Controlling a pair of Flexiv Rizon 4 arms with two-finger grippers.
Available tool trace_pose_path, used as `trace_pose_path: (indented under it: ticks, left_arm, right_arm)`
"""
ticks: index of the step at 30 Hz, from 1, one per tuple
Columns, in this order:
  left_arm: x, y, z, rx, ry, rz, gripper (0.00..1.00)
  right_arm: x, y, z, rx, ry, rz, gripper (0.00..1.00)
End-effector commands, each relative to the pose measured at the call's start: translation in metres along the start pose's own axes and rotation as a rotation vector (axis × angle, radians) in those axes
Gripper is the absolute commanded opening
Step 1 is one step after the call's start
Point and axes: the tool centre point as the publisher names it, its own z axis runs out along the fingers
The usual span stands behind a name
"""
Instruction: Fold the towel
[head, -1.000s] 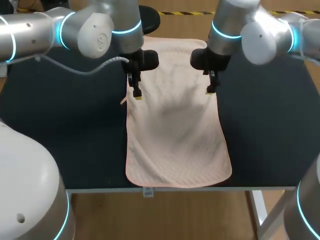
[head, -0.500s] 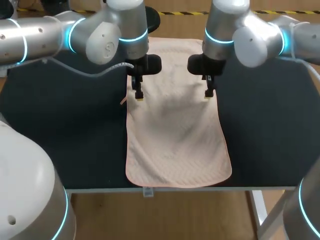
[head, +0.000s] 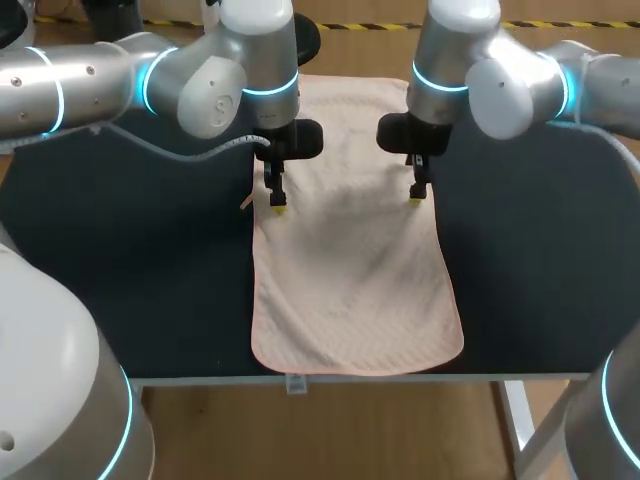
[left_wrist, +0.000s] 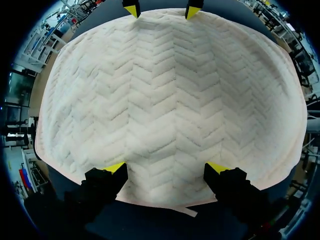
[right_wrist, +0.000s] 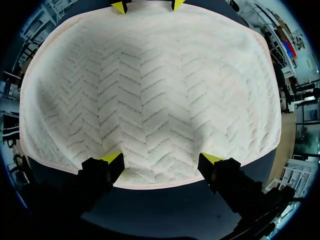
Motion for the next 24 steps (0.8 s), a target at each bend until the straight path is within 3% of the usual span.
trace_pose_path:
  ticks: [1,15,16,17,18,19,24]
  left_arm:
    - [-0.007,-0.003,0.012,-0.003,0.020,0.001,1.00]
    - [-0.006,-0.001,0.026,-0.002,0.039,-0.005,1.00]
    - [-0.006,-0.001,0.026,-0.003,0.040,-0.005,0.96]
    - [-0.006,-0.001,0.027,-0.003,0.041,-0.006,0.46]
    - [-0.006,-0.001,0.027,-0.009,0.042,-0.014,0.17]
    - [-0.006,-0.001,0.028,-0.007,0.042,-0.016,0.00]
    - [-0.006,0.001,0.027,-0.003,0.044,-0.029,0.00]
  right_arm:
    - [-0.006,0.001,0.007,0.004,0.014,-0.001,1.00]
    - [-0.003,0.000,0.012,0.016,0.043,0.001,1.00]
    - [-0.003,0.000,0.013,0.016,0.044,0.001,0.98]
    - [-0.002,0.000,0.013,0.016,0.044,0.000,0.43]
    - [-0.002,0.000,0.013,0.018,0.044,0.000,0.00]
    - [-0.002,0.000,0.013,0.017,0.043,0.000,0.00]
    - [-0.001,-0.002,0.012,0.016,0.041,0.004,0.00]
